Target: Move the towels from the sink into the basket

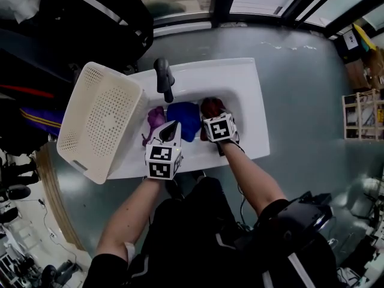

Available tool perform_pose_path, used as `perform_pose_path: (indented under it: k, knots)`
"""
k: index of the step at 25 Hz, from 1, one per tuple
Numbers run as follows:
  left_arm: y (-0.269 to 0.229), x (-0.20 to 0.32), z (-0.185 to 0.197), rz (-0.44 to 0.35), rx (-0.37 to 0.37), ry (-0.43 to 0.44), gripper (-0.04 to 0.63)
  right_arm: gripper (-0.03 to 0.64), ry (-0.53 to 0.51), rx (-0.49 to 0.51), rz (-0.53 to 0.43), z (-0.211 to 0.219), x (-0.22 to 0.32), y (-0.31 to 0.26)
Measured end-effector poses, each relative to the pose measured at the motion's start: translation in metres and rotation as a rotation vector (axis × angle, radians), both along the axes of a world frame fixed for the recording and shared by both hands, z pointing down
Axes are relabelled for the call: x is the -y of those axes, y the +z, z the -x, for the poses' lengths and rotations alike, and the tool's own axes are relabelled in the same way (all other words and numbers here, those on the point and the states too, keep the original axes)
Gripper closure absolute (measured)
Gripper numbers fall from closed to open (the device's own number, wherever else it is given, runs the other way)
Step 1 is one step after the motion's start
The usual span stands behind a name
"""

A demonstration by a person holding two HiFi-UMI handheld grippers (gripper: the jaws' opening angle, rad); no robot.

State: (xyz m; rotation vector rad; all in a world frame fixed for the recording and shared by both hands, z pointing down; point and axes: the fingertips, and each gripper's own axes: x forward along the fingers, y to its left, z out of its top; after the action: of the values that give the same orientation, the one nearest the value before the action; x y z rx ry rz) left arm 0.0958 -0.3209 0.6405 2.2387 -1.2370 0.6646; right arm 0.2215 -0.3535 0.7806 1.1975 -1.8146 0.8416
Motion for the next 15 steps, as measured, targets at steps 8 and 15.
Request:
perform_pose_path:
  k: [8, 15]
  knots:
    - [0.021, -0.005, -0.004, 0.043, 0.032, 0.044, 0.592, 0.378, 0.041, -0.036, 0.080, -0.011, 0.000, 0.024]
    - [0.014, -0.001, -0.003, 0.039, 0.007, 0.016, 0.592, 0.465, 0.039, -0.058, 0.071, -0.014, 0.004, 0.024]
